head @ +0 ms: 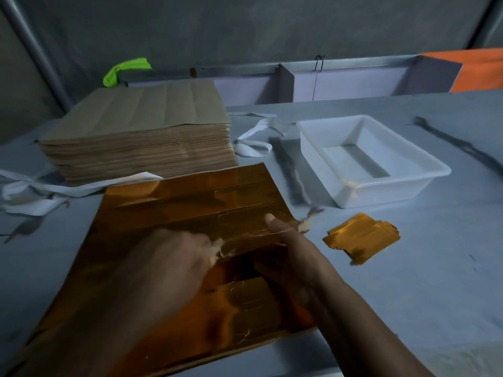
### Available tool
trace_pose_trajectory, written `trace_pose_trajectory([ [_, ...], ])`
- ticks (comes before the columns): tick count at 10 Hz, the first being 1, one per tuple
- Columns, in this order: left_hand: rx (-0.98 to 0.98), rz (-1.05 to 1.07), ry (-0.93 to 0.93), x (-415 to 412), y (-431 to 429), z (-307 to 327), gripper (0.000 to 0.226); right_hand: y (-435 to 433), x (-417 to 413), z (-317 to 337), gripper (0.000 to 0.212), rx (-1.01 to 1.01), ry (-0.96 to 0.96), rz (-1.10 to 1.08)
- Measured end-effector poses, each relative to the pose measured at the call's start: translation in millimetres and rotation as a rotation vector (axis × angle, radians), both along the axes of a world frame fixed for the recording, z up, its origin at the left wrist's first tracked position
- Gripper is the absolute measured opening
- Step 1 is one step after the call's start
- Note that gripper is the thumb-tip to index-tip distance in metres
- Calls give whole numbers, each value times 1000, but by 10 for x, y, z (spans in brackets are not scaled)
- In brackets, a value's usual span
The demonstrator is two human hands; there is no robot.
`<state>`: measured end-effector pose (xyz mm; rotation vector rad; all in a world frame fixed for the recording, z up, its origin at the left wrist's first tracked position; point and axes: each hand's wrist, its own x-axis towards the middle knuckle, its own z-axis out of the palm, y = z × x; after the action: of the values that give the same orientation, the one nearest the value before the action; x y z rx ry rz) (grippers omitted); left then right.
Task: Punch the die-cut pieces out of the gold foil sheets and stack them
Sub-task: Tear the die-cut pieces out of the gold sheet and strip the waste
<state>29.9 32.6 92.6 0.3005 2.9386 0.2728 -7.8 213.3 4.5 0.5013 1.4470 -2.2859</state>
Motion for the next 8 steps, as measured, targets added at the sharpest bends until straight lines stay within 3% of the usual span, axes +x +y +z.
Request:
trace_pose_trajectory([
  [1,-36,-86,-269,74,-8,-153,44,-76,-118,-14,13,-83,-29,-91],
  [2,-100,-152,-567,-47,-176,-120,95,-85,-165,-56,18,-34,-31,-163],
  [3,148,-116,-559,-335,-282,-58,79,-73,-143,-180,19,-96,-37,-203],
  [4,336,-13,-249,-619,-186,-286,76,-81,-145,-272,10,-134,-52,-211],
  [5,188,-56,-181,-706,-33,-733,114,-33,-151,-292,31,-152,-77,-148],
  [6,19,-147,-138,-728,-45,-1154,118,-42,-173,-311,36,-101,-92,-126],
  [8,-10,-174,-12,-731,-75,-1394,121,-100,-220,-378,38,48,-94,-98],
])
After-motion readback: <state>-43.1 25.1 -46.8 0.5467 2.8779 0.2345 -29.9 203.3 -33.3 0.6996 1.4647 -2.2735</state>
